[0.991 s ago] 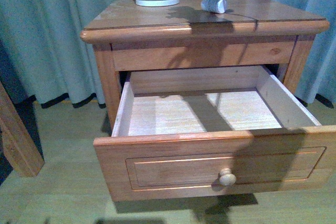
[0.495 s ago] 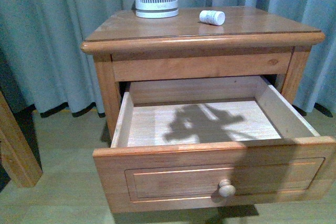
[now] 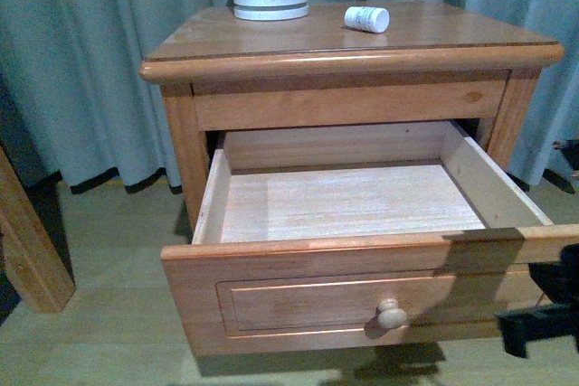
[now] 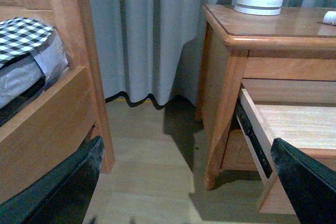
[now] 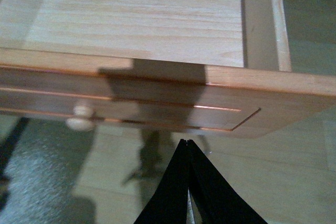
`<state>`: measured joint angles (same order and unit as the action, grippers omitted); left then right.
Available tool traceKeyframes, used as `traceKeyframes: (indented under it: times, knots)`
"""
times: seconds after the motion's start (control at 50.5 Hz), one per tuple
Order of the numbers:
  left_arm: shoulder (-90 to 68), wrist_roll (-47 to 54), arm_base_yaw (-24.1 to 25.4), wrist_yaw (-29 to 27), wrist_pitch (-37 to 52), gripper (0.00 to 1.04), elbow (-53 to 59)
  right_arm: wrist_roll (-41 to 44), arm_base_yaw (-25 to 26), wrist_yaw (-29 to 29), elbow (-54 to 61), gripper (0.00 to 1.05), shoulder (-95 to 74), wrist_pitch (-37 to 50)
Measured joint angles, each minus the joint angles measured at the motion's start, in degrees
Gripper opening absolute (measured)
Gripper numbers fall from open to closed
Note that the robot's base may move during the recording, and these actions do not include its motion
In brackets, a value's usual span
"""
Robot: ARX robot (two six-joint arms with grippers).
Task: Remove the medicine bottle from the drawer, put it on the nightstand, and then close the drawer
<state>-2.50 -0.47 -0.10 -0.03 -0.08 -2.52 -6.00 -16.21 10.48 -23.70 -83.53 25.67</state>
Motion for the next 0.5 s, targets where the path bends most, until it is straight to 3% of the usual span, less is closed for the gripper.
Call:
traceKeyframes:
  times: [0.198,0.495]
  knots:
    - [0.00,0.00,0.00,0.00,0.00,0.98,0.00,1.62,0.09,0.87,-4.04,0.03,-18.14,16.63]
    - [0.00,0.02,0.00,0.00,0.00,0.98,0.00,9.31,1.51,-0.61,-22.23,0.03,-39.28,27.91]
